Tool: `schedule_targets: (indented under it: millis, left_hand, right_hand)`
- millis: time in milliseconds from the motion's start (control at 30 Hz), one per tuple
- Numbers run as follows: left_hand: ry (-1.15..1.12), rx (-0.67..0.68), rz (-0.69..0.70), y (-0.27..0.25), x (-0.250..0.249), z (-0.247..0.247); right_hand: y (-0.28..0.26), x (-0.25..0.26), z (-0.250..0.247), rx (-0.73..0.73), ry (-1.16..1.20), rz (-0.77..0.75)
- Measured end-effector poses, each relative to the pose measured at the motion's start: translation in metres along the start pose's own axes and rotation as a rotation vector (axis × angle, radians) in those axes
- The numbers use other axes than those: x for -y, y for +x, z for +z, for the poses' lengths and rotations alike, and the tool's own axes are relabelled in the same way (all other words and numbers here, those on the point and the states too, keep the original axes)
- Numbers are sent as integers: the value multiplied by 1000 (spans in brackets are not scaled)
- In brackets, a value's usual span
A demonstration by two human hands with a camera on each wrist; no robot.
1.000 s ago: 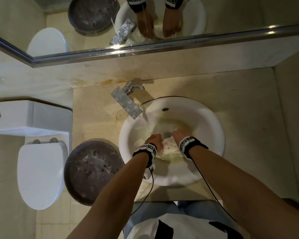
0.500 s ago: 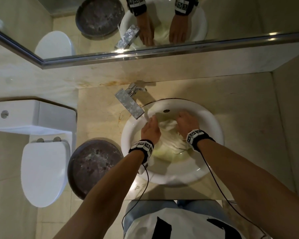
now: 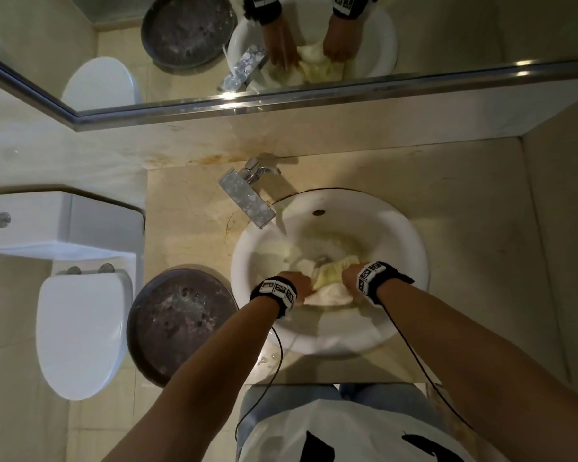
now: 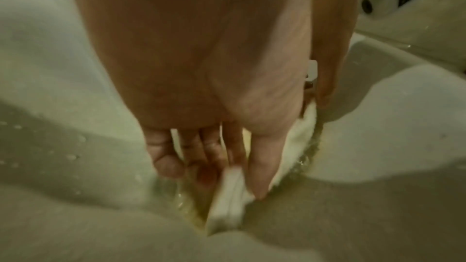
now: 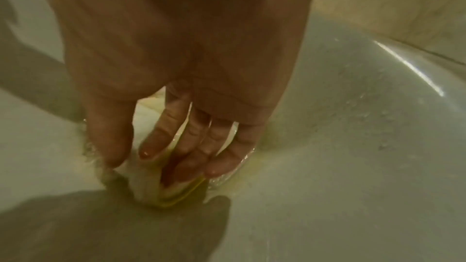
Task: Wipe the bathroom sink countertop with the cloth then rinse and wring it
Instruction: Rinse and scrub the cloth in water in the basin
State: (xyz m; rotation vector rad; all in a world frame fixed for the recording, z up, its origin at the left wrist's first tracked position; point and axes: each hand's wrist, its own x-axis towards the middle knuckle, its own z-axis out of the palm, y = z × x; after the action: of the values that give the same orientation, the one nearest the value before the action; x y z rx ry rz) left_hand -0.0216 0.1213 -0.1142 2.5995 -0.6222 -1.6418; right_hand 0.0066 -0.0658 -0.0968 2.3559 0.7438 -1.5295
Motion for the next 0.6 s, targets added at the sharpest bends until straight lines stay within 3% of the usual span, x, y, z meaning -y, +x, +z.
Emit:
schedule_targets:
  millis: [67,167,400,500,600]
  left_hand:
    - [28,-11,-32,6,-3,9]
    - [-14,-191,-52,21,-5,17]
    - [-22,-416,-118,40,-4,26]
    - [-5,-423,-96,38,-8,22]
    - [-158,-375,-101,38,-7,17]
  right_hand:
    - [10,6,9,-96,3,-9]
    - [28,14,12,-253,70,-31]
    - [56,30,15,-313,120,124]
    - [63,39,11,-310,251,184]
    - [69,36,11,-311,339,199]
